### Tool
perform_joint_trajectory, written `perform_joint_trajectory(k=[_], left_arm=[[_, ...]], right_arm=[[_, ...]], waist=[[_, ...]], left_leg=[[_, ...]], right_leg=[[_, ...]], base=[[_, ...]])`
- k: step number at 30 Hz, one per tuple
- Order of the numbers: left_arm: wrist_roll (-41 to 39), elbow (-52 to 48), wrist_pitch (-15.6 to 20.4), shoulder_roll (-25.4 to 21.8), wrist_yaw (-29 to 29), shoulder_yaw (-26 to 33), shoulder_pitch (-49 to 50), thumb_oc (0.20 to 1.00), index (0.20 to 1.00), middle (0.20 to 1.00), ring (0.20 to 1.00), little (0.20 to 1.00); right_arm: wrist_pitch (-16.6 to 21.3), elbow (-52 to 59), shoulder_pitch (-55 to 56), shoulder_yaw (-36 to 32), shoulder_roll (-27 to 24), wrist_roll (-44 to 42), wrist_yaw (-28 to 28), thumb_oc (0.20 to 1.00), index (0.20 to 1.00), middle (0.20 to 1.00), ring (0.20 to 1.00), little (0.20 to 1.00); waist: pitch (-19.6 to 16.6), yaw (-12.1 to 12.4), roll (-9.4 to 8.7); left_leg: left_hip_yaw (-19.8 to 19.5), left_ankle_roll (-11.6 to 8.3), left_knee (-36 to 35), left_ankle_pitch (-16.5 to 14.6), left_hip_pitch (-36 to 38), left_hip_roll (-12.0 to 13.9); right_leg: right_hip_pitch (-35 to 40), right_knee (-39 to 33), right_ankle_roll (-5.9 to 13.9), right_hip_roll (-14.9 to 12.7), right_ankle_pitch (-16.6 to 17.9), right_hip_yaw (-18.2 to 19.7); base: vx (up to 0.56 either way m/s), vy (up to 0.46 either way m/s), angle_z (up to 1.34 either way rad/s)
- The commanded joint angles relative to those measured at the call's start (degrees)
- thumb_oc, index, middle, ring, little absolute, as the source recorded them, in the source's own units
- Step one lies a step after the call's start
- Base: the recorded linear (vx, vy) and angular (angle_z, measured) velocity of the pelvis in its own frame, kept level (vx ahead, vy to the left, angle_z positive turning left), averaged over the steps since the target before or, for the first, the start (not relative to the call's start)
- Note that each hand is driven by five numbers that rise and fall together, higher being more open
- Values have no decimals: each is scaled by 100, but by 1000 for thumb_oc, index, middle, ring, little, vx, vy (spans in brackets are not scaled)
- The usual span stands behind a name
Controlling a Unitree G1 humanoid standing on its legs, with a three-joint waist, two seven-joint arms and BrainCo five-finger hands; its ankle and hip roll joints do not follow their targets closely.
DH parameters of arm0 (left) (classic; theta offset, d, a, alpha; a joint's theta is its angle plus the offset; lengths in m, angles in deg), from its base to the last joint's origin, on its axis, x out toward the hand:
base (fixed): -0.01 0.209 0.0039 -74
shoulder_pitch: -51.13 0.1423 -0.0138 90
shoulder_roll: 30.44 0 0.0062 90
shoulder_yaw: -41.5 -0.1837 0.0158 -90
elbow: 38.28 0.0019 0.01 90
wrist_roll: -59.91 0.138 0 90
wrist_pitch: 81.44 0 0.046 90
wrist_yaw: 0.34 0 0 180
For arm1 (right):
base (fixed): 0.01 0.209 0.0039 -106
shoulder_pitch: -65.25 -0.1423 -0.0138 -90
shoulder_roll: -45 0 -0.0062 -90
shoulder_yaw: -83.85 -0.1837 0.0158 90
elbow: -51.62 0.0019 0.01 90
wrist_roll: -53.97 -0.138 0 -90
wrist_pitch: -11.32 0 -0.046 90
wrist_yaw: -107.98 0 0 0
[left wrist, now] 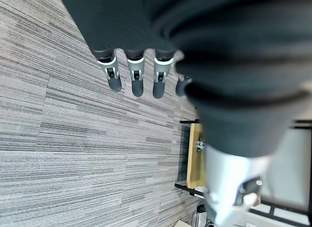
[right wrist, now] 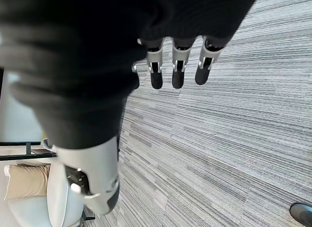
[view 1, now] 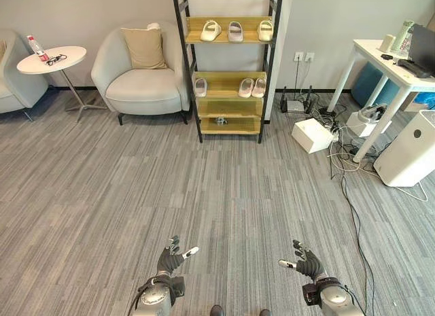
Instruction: Arrange the slippers neatly on the shoe rack.
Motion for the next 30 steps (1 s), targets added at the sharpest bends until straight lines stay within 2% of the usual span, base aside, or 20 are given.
perform_joint_trajectory(k=[1,4,6,7,8,9,10,11,13,16,18,19,20,21,22,25,27,28,29,30], left_arm=[[198,120,186,-112,44,39,-369,1000,1000,1000,1000,1000],[290,-16,184,-193,49,75,-240,1000,1000,1000,1000,1000],[266,-19,183,-212,75,114,-225,1000,1000,1000,1000,1000],[285,78,166,-227,90,175,-263,1000,1000,1000,1000,1000],[290,127,160,-240,103,191,-292,1000,1000,1000,1000,1000],[302,127,144,-264,126,174,-321,1000,1000,1000,1000,1000],[302,127,144,-264,126,174,-321,1000,1000,1000,1000,1000],[301,53,148,-308,128,179,-345,1000,1000,1000,1000,1000],[315,86,128,-295,92,184,-467,1000,1000,1000,1000,1000],[350,44,101,-271,106,175,-518,1000,1000,1000,1000,1000],[341,16,104,-261,108,175,-489,1000,1000,1000,1000,1000],[239,-46,103,-286,129,204,-465,1000,1000,1000,1000,1000],[192,-72,111,-298,142,227,-438,1000,1000,1000,1000,1000],[92,-93,128,-283,133,233,-459,1000,1000,1000,1000,1000],[66,-66,126,-271,98,187,-553,1000,1000,1000,1000,1000],[83,40,111,-229,116,100,-591,1000,1000,1000,1000,1000],[116,72,112,-203,95,24,-577,1000,1000,1000,1000,1000],[116,71,112,-203,95,24,-574,1000,1000,1000,1000,1000],[154,91,103,-201,71,29,-581,1000,1000,1000,1000,1000],[94,51,81,-208,77,79,-528,1000,1000,1000,1000,1000]], right_arm=[[208,218,-264,126,-65,-40,61,1000,1000,1000,1000,1000],[203,206,-273,-74,-126,-96,26,1000,1000,1000,1000,1000],[209,167,-308,-173,-151,-133,-6,1000,1000,1000,1000,1000],[228,184,-363,-278,-177,-133,-33,1000,1000,1000,1000,1000],[233,166,-411,-291,-175,-125,-44,1000,1000,1000,1000,1000],[231,196,-419,-294,-167,-103,-50,1000,1000,1000,1000,1000],[230,196,-419,-294,-167,-103,-50,1000,1000,1000,1000,1000],[216,269,-386,-336,-208,-114,-30,1000,1000,1000,1000,1000],[200,171,-375,-357,-217,-102,-73,1000,1000,1000,1000,1000],[172,306,-216,-391,-231,-46,-40,1000,1000,1000,1000,1000],[175,315,-203,-386,-240,-48,-29,1000,1000,1000,1000,1000],[189,402,-188,-361,-335,-120,46,1000,1000,1000,1000,1000],[221,399,-177,-323,-392,-174,109,1000,1000,1000,1000,1000],[228,456,-172,-330,-469,-231,136,1000,1000,1000,1000,1000],[216,444,-181,-379,-519,-255,100,1000,1000,1000,1000,1000],[190,348,-188,-447,-528,-305,41,1000,1000,1000,1000,1000],[196,281,-220,-445,-543,-274,-29,1000,1000,1000,1000,1000],[196,280,-218,-444,-543,-273,-30,1000,1000,1000,1000,1000],[199,244,-271,-416,-545,-229,-60,1000,1000,1000,1000,1000],[179,262,-311,-380,-527,-196,-27,1000,1000,1000,1000,1000]], waist=[[103,46,-143],[171,76,-167],[222,85,-155],[388,90,-150],[518,87,-155],[584,56,-146],[584,57,-147],[624,-5,-216],[653,-159,-315],[514,-240,-344],[471,-241,-317],[389,-255,-253],[400,-229,-220],[488,-199,-225],[588,-159,-267],[581,-57,-375],[531,89,-282],[537,93,-288],[518,168,-242],[467,215,-236]], left_leg=[[-11,-157,-4,-239,12,47],[30,-69,-4,-287,-31,-44],[32,1,-4,-316,-28,-92],[50,141,28,-399,31,-164],[95,227,27,-434,112,-201],[51,218,7,-476,208,-169],[51,218,7,-476,209,-169],[8,153,-4,-579,350,-152],[-91,33,-4,-799,609,-120],[-191,-108,-4,-988,885,16],[-181,-144,4,-938,927,86],[-271,-319,540,-766,825,331],[-419,-426,1119,-506,627,379],[-557,-502,1817,-194,350,269],[-416,-515,2002,-32,-60,262],[-93,-355,1386,-376,-611,232],[32,-404,518,236,-1218,331],[38,-406,475,256,-1184,326],[164,-539,79,621,-1434,398],[260,-523,59,608,-1354,430]], right_leg=[[-123,8,490,-373,13,43],[-141,8,580,-491,78,-4],[-291,351,610,-575,26,23],[-742,1296,724,-725,74,134],[-1072,2010,774,-832,398,164],[-1332,2265,737,-800,456,193],[-1332,2266,737,-800,456,193],[-1499,1639,717,-849,619,-26],[-1660,658,851,-711,975,-225],[-1476,357,783,-560,827,-366],[-1402,365,718,-485,780,-390],[-1252,443,517,-266,507,-405],[-1113,527,368,-138,315,-367],[-968,558,252,-96,198,-334],[-818,567,207,-159,41,-383],[-483,384,296,-305,-79,-413],[-165,234,324,-236,-236,-386],[-152,232,324,-241,-243,-382],[6,150,338,-199,-300,-339],[159,145,385,-182,-379,-282]], base=[[-10,57,-12],[45,170,-11],[-8,187,5],[1,282,-18],[85,325,-36],[101,146,-34],[284,5,0],[368,-105,18],[440,-141,4],[412,-205,40],[255,-191,45],[372,-350,37],[484,-442,30],[371,-298,21],[364,-171,8],[276,-22,12],[347,59,32],[295,96,22],[408,158,-9],[509,213,-34]])
